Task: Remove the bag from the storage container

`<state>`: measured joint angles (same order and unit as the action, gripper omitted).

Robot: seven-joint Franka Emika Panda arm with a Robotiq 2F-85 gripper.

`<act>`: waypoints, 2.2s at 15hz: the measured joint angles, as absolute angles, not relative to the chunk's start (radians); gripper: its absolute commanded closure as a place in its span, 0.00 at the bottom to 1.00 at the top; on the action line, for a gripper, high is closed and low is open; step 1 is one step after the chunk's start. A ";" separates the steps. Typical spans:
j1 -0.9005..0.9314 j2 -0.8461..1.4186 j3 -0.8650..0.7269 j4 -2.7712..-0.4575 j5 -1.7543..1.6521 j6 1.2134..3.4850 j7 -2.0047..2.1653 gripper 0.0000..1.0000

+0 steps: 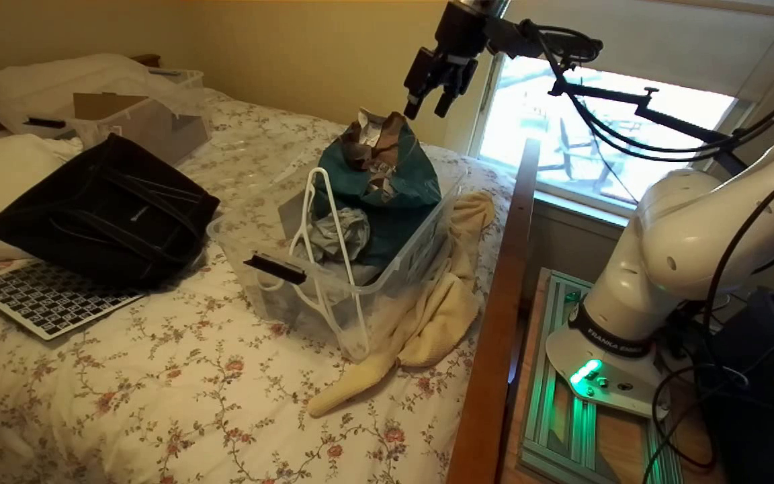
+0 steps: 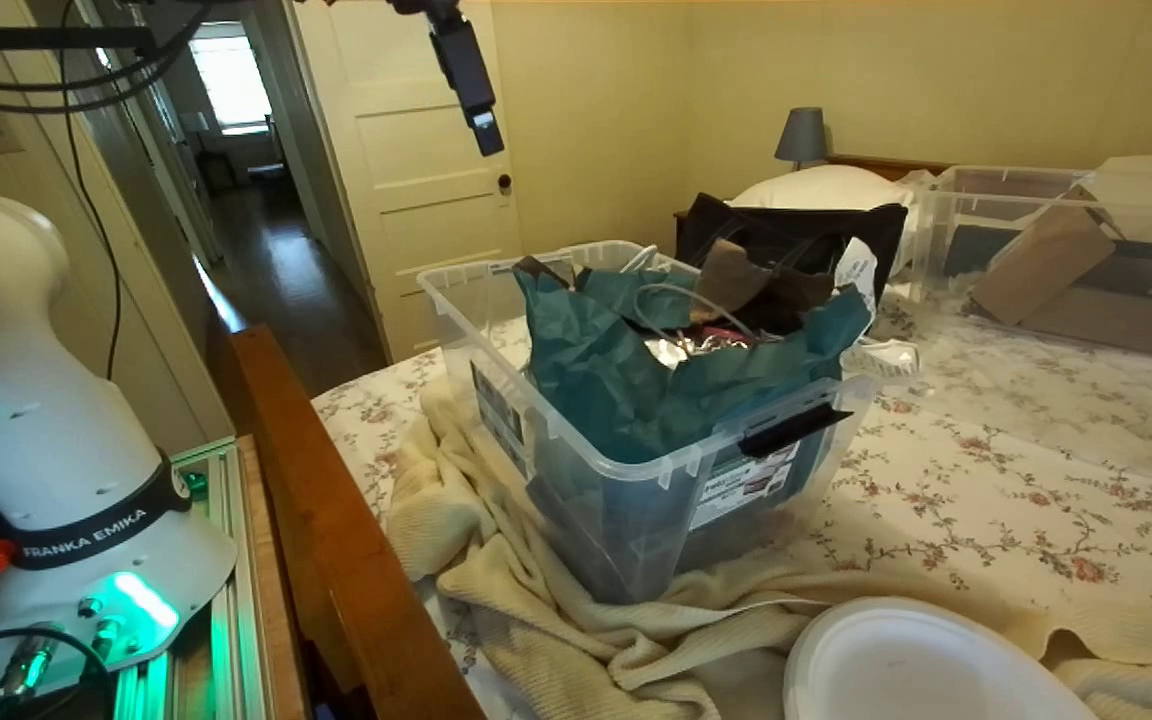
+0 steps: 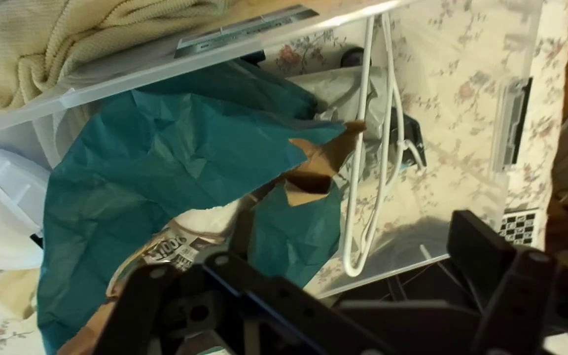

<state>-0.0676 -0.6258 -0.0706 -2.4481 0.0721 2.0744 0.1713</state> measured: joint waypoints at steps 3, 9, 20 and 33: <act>-0.121 -0.558 -0.032 -2.437 0.066 2.168 0.304 0.00; -0.246 -0.470 0.043 -2.430 -0.022 2.304 0.590 0.00; -0.370 -0.384 0.100 -2.397 -0.298 2.220 1.114 0.00; -0.268 -0.313 0.007 -2.344 -0.297 2.243 1.094 0.00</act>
<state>-0.2685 -0.3132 0.0071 -2.3439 -0.2965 2.2427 1.0945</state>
